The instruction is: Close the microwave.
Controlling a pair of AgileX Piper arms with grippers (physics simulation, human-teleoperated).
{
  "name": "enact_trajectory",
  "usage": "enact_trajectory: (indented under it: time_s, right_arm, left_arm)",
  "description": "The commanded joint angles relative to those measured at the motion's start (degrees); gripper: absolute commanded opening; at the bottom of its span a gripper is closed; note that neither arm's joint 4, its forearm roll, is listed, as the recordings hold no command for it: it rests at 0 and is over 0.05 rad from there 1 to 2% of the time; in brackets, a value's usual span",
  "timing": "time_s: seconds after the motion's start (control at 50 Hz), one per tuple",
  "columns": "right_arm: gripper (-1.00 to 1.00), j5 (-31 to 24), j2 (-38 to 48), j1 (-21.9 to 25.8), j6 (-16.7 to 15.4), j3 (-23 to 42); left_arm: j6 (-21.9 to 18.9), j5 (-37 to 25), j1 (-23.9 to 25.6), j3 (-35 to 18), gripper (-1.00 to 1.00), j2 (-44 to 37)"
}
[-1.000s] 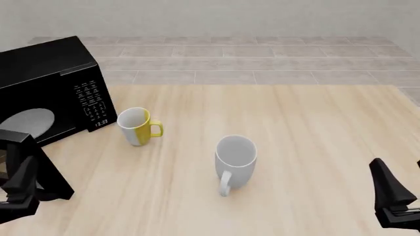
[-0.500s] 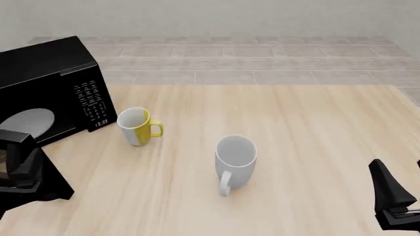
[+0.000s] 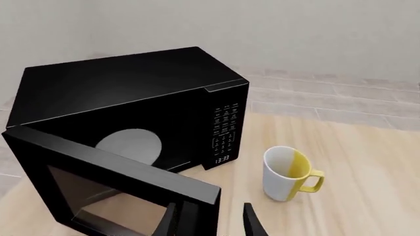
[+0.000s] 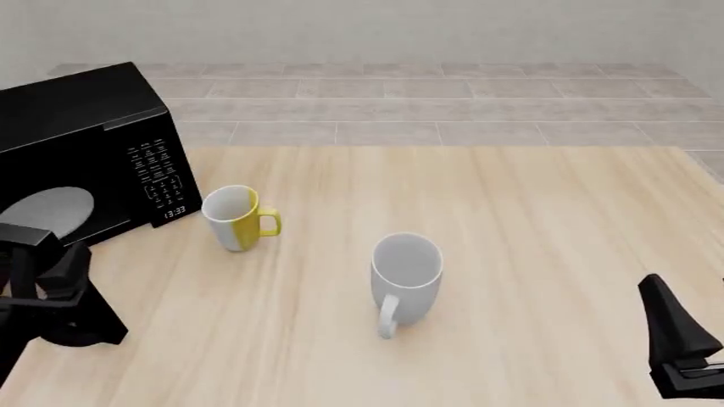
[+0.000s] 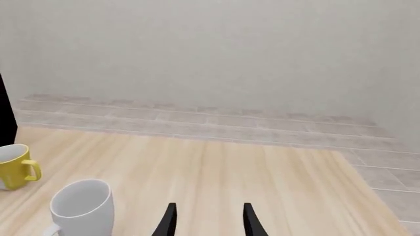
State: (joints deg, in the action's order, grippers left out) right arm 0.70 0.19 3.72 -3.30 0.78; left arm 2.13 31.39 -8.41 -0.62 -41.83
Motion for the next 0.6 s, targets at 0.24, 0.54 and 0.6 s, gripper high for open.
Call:
enact_trajectory:
  time_s: [0.24,0.54,0.6]
  right_arm:
    - [1.0,-0.3,0.0,0.6,-0.1,0.3]
    - [1.0,-0.3,0.1,1.0,-0.2,0.5]
    - [1.0,-0.2,0.1,1.1,-0.3,0.6]
  left_arm:
    - [3.2,7.2,0.9,0.6,1.0,-10.9]
    - [2.8,9.2,0.8,0.6,1.0,-12.9]
    - [2.6,10.7,0.6,0.6,1.0,-14.3]
